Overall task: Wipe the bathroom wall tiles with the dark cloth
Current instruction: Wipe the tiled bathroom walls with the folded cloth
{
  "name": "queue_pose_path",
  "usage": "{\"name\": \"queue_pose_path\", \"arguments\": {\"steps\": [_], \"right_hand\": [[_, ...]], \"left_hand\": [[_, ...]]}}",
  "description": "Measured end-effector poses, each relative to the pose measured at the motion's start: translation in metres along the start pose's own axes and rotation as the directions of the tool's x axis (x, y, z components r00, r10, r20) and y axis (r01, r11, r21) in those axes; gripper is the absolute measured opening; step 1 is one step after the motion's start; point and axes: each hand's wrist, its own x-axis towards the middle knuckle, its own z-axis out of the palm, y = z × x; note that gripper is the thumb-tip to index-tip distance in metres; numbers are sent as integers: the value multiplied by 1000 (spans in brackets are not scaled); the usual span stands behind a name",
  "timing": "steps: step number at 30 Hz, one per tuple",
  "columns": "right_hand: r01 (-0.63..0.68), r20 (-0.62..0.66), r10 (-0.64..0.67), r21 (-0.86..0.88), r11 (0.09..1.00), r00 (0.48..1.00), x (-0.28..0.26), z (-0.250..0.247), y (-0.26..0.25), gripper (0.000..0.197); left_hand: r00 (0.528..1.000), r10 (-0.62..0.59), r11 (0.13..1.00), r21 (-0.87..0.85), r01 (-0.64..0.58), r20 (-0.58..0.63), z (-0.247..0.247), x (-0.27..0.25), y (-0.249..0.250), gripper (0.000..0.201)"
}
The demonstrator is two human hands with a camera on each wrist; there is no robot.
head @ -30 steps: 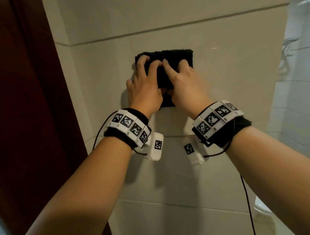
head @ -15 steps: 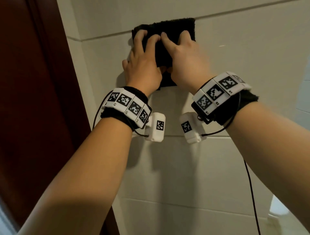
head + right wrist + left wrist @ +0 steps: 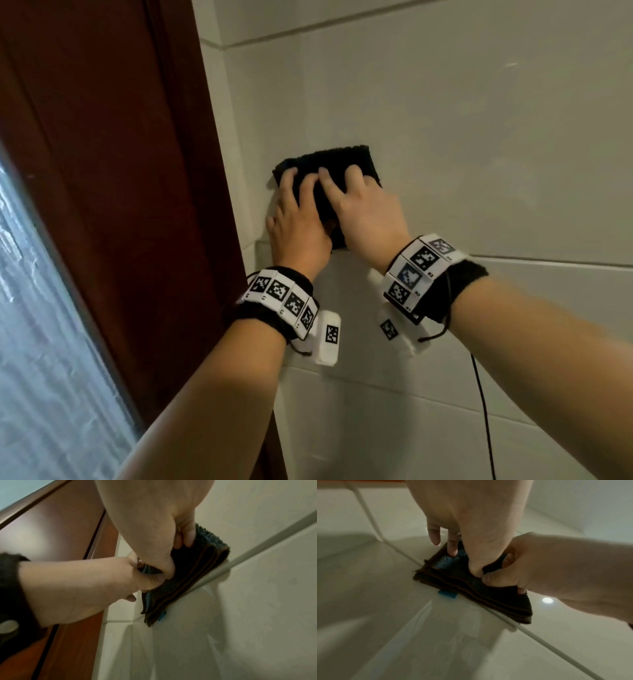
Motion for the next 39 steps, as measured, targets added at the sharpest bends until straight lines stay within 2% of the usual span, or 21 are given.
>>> {"name": "queue_pose_path", "arguments": {"steps": [10,15,18,25,31,39], "right_hand": [[63,33,-64,34,997,997,5,24,-44,61],[74,69,-74,2,997,995,17,12,-44,66],[55,50,-56,5,998,997,32,-2,-40,71],[-21,-9,22,54,998,1000,52,-24,-27,67],[-18,36,15,98,995,999,43,-16,-24,70],[-22,130,-5,209,978,991,7,14,-29,73]], "left_hand": [[989,-145,988,64,144,17,9,-19,-41,86],[991,-136,989,62,135,10,3,-8,-45,80],[993,-119,990,74,118,9,-6,4,-41,81],[998,-70,995,69,69,6,-31,34,-20,81],[999,-39,995,89,39,-5,-20,19,-25,84],[1000,-9,996,90,8,10,3,-21,-44,76]]}}
